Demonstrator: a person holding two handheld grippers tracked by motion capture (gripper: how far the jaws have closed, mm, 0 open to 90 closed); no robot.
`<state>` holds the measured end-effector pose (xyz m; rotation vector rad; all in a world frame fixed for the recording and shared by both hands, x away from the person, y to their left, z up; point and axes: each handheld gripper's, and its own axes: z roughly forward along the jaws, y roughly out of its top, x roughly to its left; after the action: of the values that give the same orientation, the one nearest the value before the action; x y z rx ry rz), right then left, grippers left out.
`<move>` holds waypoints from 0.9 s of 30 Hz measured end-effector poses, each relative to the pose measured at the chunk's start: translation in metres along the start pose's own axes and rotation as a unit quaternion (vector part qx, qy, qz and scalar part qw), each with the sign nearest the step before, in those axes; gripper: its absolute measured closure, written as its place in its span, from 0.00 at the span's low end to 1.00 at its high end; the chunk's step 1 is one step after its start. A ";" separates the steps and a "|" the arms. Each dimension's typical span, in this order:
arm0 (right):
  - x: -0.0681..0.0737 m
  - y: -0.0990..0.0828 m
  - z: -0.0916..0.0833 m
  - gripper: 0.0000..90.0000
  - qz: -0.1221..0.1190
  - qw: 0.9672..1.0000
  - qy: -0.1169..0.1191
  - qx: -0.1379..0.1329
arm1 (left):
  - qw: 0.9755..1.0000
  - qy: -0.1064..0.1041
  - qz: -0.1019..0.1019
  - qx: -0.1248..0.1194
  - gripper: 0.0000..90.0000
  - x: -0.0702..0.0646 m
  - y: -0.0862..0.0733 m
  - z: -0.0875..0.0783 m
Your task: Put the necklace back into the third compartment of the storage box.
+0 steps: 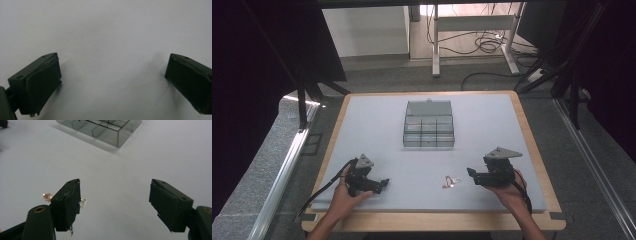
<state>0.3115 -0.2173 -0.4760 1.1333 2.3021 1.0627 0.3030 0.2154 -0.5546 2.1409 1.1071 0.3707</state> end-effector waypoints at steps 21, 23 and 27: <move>0.032 0.008 0.006 0.38 -0.032 0.997 0.070 0.015 | 1.000 0.000 0.000 0.000 0.00 0.000 0.000 0.000; 0.036 0.008 0.008 0.39 -0.036 0.996 0.075 0.017 | 1.000 0.000 0.000 0.000 0.00 0.000 0.000 0.000; 0.041 0.008 0.011 0.42 -0.040 0.995 0.084 0.024 | 1.000 0.000 0.000 0.000 0.00 0.000 0.000 0.000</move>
<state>0.2975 -0.1767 -0.4770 0.9924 2.4925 1.1174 0.3030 0.2153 -0.5546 2.1410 1.1070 0.3713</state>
